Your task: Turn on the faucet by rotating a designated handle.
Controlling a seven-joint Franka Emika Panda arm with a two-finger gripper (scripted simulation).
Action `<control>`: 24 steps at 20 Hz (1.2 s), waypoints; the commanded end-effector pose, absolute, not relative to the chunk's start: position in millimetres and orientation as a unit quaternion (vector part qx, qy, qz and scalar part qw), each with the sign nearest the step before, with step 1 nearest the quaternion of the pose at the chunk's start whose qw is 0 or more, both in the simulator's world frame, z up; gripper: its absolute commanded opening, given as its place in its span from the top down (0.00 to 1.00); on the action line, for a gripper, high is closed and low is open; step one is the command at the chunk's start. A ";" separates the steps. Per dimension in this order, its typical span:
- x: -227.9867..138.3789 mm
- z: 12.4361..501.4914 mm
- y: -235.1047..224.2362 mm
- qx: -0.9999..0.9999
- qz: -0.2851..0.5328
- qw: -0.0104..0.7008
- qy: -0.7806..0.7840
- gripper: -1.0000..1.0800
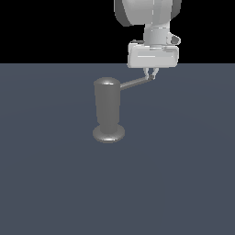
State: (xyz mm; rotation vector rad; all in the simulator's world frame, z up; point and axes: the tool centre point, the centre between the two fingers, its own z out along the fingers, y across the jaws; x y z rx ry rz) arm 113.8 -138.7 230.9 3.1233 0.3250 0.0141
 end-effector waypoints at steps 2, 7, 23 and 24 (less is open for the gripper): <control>125.1 224.6 -128.1 0.994 0.003 -0.001 0.108 1.00; 136.6 223.6 -125.2 0.994 0.003 -0.001 0.106 1.00; 169.3 221.1 -116.6 0.995 0.001 0.000 0.103 1.00; 171.1 221.1 -115.9 0.995 0.001 0.000 0.103 1.00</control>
